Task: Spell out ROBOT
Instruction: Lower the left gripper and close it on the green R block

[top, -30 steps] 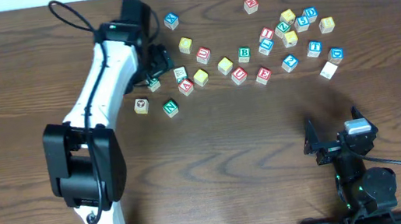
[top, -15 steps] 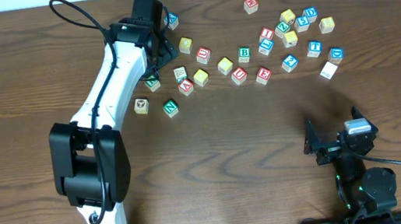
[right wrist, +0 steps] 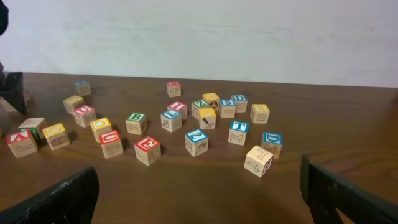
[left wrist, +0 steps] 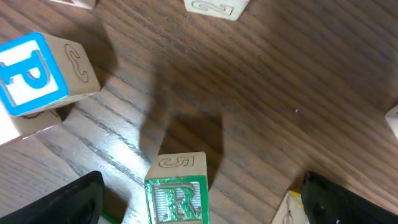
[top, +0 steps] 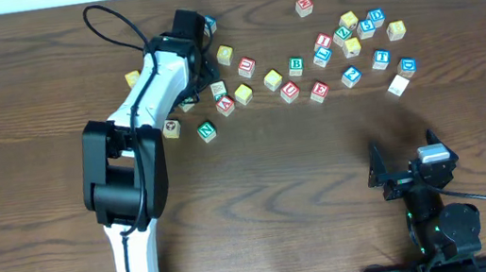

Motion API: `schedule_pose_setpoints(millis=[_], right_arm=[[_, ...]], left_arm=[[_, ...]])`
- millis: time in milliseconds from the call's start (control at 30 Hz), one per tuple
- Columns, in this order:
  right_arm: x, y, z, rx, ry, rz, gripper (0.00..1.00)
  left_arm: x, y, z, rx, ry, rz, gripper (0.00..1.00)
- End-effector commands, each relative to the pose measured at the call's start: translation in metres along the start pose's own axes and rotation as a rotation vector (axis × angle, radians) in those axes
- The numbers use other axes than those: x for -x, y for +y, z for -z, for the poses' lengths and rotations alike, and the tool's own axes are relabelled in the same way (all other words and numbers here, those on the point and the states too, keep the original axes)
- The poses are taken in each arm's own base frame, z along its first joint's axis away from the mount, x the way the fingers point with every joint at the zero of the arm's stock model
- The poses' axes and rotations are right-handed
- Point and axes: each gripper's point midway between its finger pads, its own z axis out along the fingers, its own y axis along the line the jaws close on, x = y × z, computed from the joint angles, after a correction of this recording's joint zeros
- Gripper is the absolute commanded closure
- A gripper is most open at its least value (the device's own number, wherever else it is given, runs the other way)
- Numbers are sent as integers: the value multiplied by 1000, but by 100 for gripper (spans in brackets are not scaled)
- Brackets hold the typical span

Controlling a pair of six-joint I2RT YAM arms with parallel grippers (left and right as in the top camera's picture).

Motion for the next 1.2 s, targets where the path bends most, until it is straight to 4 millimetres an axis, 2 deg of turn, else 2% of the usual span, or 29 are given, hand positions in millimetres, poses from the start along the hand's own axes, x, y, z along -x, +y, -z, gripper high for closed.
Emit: schedule_pose_setpoints(millis=[0, 233, 467, 633, 800, 833, 933, 1167], right_arm=[[-1, 0, 0, 0, 3, 10, 1], [-1, 0, 0, 0, 3, 10, 1], [-1, 0, 0, 0, 3, 10, 1], [-1, 0, 0, 0, 3, 10, 1], [-1, 0, 0, 0, 3, 10, 1], [-1, 0, 0, 0, 3, 10, 1], [-1, 0, 0, 0, 3, 10, 1], [-1, 0, 0, 0, 3, 10, 1]], left_arm=[[-2, 7, -11, 34, 9, 9, 2], [-13, 14, -18, 53, 37, 105, 2], [-23, 8, -18, 22, 84, 125, 2], [-31, 12, -24, 30, 106, 123, 2], [-30, 11, -25, 24, 101, 123, 2], [-30, 11, -25, 24, 101, 123, 5], [-30, 11, -25, 24, 101, 123, 22], [-24, 17, -25, 54, 64, 121, 24]])
